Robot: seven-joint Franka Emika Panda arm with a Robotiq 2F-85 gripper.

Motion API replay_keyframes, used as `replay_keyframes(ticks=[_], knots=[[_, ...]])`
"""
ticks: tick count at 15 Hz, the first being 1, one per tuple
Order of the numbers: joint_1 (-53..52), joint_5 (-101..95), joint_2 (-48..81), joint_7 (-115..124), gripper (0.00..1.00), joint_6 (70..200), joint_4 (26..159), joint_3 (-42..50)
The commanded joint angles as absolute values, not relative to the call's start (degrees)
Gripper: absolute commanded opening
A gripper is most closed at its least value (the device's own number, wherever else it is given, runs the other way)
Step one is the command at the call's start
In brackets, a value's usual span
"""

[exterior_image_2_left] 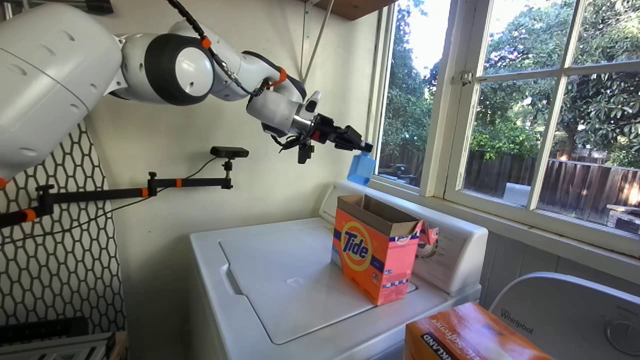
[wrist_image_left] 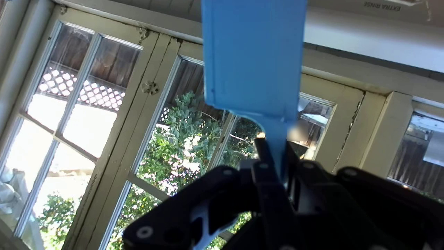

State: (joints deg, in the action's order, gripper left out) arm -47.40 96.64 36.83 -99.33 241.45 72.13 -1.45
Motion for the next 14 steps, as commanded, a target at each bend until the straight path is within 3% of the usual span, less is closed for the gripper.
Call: replay_keyframes(ticks=[1, 14], knots=[[-48.3, 97.6, 38.5, -101.3, 0.03, 243.7, 69.3, -1.0], [-48.5, 98.2, 39.0, -101.5, 0.03, 243.7, 67.9, 1.7]])
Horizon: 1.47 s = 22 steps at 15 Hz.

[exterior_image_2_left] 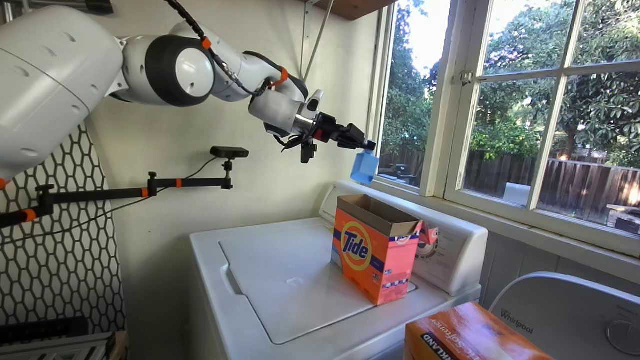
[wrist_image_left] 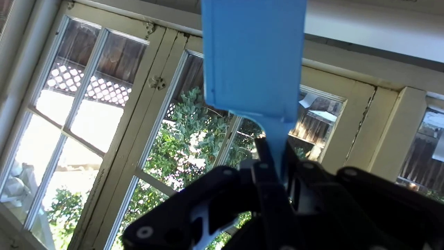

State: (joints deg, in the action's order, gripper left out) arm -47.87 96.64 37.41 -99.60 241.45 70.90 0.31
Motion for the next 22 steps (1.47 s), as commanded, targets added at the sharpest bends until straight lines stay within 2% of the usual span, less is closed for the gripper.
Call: replay_keyframes(ticks=[1, 8, 17, 18, 22], knots=[[-48.5, 98.3, 39.1, -101.6, 0.03, 243.7, 67.6, 2.0], [-48.7, 100.0, 39.5, -102.9, 0.03, 243.7, 66.7, 4.7], [-45.3, 107.6, 35.1, -102.2, 0.03, 240.8, 70.0, 0.9], [-40.7, 104.2, 33.9, -100.5, 0.03, 241.8, 71.6, -6.1], [-35.2, 104.7, 31.8, -97.5, 0.03, 239.8, 72.8, -13.1]])
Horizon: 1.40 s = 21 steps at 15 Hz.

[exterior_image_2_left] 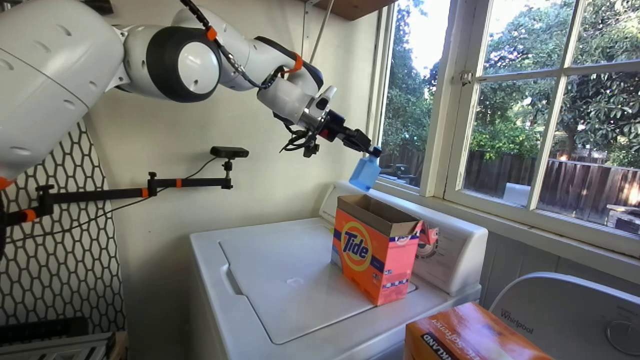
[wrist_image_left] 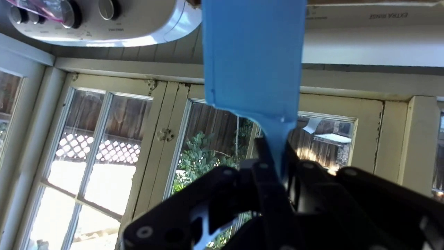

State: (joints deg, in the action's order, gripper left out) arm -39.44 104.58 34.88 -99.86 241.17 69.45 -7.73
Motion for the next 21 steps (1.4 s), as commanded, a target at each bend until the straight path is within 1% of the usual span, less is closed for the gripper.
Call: replay_keyframes(ticks=[1, 6, 10, 16, 21], knots=[[-33.9, 104.7, 31.4, -96.8, 0.03, 239.5, 73.0, -14.5], [-28.9, 105.4, 30.5, -94.2, 0.03, 237.8, 73.5, -19.9], [-25.7, 106.8, 29.3, -90.6, 0.03, 233.8, 75.3, -22.6], [-19.1, 114.7, 23.7, -87.4, 0.03, 222.2, 81.9, -26.4], [-10.6, 127.4, 18.0, -92.1, 0.03, 210.2, 89.1, -30.7]])
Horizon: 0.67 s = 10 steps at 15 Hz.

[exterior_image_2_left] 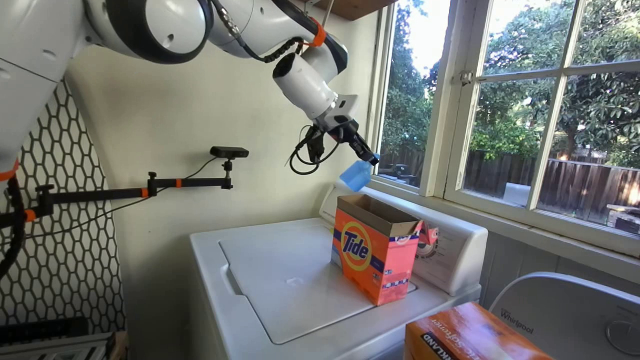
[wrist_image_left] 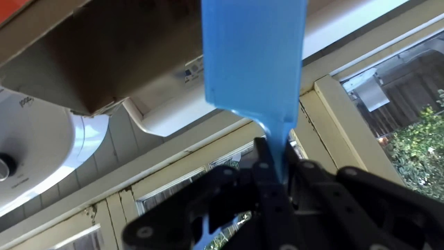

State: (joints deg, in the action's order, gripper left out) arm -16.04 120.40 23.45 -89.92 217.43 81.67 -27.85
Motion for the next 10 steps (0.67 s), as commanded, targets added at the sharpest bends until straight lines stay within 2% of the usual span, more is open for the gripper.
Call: replay_keyframes(ticks=[1, 6, 10], knots=[[-8.8, 129.7, 16.9, -93.1, 0.03, 207.8, 90.6, -31.7], [0.9, 140.8, 13.1, -99.8, 0.03, 198.8, 97.2, -38.4], [10.3, 147.8, 12.9, -106.0, 0.03, 195.0, 100.6, -47.8]])
